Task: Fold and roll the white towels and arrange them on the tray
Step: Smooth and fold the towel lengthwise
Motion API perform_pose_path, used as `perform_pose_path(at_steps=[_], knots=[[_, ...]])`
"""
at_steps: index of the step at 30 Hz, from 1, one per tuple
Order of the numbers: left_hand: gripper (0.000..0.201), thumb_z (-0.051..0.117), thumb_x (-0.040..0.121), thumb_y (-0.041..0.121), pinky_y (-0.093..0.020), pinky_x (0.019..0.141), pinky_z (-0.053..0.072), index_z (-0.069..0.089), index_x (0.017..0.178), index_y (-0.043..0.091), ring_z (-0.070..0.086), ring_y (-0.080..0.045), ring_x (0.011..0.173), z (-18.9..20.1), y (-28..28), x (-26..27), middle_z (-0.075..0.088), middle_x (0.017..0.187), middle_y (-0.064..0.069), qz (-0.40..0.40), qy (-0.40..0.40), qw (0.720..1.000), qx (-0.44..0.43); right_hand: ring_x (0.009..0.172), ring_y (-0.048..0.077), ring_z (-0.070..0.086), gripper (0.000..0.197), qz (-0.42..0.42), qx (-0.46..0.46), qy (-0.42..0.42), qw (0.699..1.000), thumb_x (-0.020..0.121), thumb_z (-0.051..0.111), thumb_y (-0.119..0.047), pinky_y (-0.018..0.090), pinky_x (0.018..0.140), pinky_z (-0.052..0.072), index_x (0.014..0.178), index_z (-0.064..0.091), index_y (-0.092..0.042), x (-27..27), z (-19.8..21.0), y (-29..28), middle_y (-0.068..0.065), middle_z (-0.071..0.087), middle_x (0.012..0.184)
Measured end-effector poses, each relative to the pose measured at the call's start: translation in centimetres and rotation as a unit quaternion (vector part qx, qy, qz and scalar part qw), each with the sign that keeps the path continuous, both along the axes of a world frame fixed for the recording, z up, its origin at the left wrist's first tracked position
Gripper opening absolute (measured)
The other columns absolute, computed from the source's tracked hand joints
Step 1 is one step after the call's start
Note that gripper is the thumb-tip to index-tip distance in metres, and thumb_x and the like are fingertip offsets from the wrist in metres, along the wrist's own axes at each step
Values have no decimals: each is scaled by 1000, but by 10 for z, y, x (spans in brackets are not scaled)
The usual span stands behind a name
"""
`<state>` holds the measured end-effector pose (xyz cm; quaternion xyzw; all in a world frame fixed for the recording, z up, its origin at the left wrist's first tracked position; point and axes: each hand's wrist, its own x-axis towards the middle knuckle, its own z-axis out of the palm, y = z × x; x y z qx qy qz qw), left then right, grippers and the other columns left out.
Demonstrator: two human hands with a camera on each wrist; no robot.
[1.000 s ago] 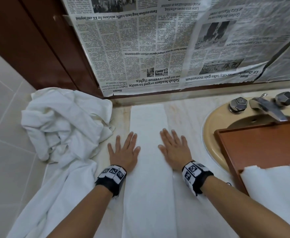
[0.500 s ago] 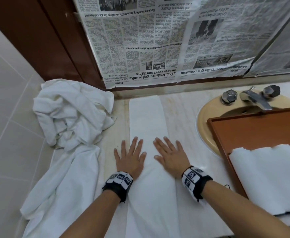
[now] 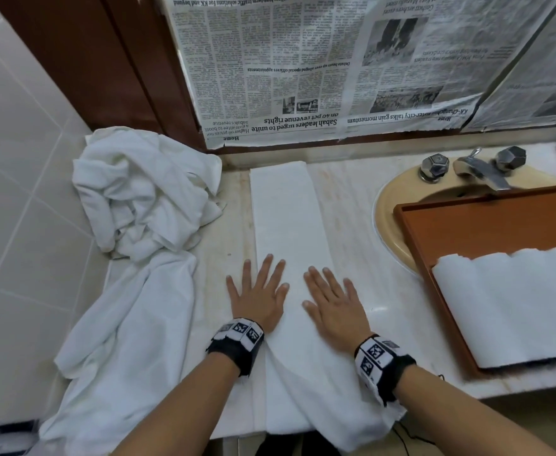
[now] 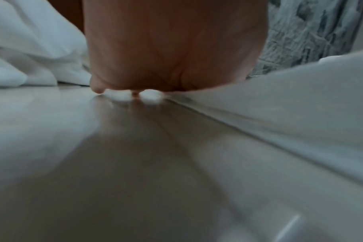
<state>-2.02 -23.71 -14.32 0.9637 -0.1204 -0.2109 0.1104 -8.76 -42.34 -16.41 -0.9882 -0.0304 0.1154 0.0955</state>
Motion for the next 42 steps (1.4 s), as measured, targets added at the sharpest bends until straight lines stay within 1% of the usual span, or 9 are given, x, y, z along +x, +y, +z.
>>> perform_pose_path(at_steps=[5, 11, 22, 26, 29, 32, 34, 37, 42], knots=[[55, 9, 104, 52, -61, 117, -13, -11, 154, 44, -20, -26, 151, 6, 5, -9, -20, 161, 24, 17, 4, 1000, -5, 152, 13, -10, 74, -103, 23, 11, 994, 91, -10, -53, 45, 122, -1, 159, -2, -24, -7, 16, 4, -13, -12, 164], [58, -9, 97, 54, -62, 116, -14, -14, 153, 45, -24, -25, 150, 1, 3, -61, -27, 159, 21, -64, -3, 998, 5, 152, 11, -9, 60, 8, 33, -9, 999, 103, 6, -45, 42, 123, -2, 159, 2, -24, -51, 12, 40, -12, -7, 164], [57, 14, 105, 49, -58, 119, -8, -5, 157, 39, -19, -21, 151, 7, 14, -94, -19, 162, 19, 24, -16, 999, -29, 152, 12, -9, 69, -54, 44, -12, 998, 96, -5, -49, 43, 122, -5, 159, 0, -20, -76, 13, 17, -8, -9, 163], [63, 8, 99, 56, -57, 120, -2, -2, 158, 36, -15, -20, 152, 5, 4, -134, -15, 164, 17, 0, -21, 1000, -5, 152, 18, 14, 60, -22, 43, 4, 999, 104, 13, -43, 45, 117, 7, 158, 21, -18, -96, 4, 26, -4, 13, 164], [70, -2, 90, 63, -57, 120, -1, -5, 156, 41, -12, -19, 152, 3, 13, -142, -15, 163, 21, 25, -11, 1000, 10, 152, 20, 14, 66, -49, 30, -12, 998, 101, 3, -46, 47, 120, 7, 158, 18, -19, -95, 5, 8, -7, 9, 164], [62, 22, 99, 56, -59, 119, 4, 10, 157, 37, -4, -23, 153, 7, 26, -144, -1, 166, 15, 91, -12, 996, -7, 153, 19, -4, 77, -55, 20, 6, 998, 89, -15, -49, 49, 121, 1, 160, 3, -22, -95, 12, -7, -10, -5, 166], [64, 25, 94, 58, -58, 118, 15, 32, 152, 33, 10, -26, 152, 9, 33, -151, 16, 165, 6, 112, -50, 991, -45, 153, 18, -4, 77, -48, 37, -3, 998, 90, -12, -49, 49, 121, 3, 159, 6, -21, -102, 20, -6, -8, -3, 166], [60, 35, 86, 58, -50, 107, 36, 56, 136, 33, 38, -26, 137, 9, 35, -172, 41, 152, 2, 74, -124, 981, -127, 153, 19, 5, 70, -22, 75, -19, 997, 97, 5, -49, 49, 121, 9, 158, 20, -20, -124, 20, 1, -5, 10, 166], [36, 50, 82, 50, -43, 89, 47, 69, 110, 35, 47, -19, 114, 4, 34, -190, 51, 133, 11, 15, -90, 980, -178, 146, 25, 33, 61, -14, 109, -50, 993, 95, 26, -45, 48, 114, 31, 140, 50, -13, -146, 18, 0, 6, 39, 156]])
